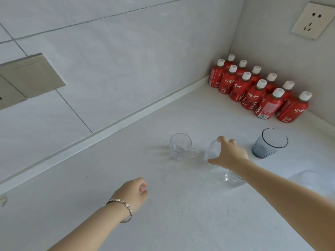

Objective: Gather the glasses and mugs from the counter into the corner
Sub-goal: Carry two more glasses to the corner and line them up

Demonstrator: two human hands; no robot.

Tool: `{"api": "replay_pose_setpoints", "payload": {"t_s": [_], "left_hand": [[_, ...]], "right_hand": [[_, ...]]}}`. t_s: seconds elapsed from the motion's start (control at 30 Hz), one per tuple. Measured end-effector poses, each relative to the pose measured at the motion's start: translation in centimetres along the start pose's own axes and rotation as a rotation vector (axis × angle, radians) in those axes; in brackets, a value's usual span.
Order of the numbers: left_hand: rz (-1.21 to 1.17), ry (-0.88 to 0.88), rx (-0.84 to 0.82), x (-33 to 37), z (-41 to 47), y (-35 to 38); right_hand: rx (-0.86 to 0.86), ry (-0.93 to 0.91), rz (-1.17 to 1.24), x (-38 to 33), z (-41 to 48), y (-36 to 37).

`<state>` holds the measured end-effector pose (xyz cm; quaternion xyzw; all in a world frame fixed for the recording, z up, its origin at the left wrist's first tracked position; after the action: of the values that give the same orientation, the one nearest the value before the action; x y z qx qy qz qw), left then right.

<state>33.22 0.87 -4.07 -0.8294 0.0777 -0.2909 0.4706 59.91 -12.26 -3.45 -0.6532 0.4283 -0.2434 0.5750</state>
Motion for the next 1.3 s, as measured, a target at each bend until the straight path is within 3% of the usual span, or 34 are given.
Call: {"api": "replay_pose_setpoints", "payload": {"t_s": [0.2,0.3,0.53,0.77,1.07,1.3], "left_hand": [[-0.037,0.022,0.178,8.3,6.0,0.9],[0.044,0.02,0.169,11.3,8.5,1.9],[-0.038,-0.091,0.23,11.0,8.4,3.2],[-0.168,-0.11,0.269,-1.0,-1.1,-0.6],[-0.117,-0.403,0.385,-21.1,-15.2,-9.1],[-0.117,-0.487,0.48,-38.2,-21.4,-15.2]], "right_hand": [[0.094,-0.144,0.09,-0.1,-1.8,-1.9],[0.141,-0.137,0.159,-0.4,-2.4,-3.2],[0.149,-0.193,0.188,-1.5,-3.6,-3.9],[0.005,-0.424,0.144,-8.0,-8.5,-2.1],[-0.171,-0.749,0.087,-24.2,-19.9,2.7],[-0.199,-0.832,0.072,-36.7,-29.4,7.1]]}}
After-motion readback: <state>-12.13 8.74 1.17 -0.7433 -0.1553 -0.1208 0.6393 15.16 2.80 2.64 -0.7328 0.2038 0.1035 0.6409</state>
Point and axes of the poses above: each hand's wrist, its own z-axis towards the middle knuckle, its own y-axis out of the palm, x = y × z, the point moved 1 cm from there along z, towards the middle knuckle, and after that the axes turned 10 degrees about x, right-handed, at the moved point
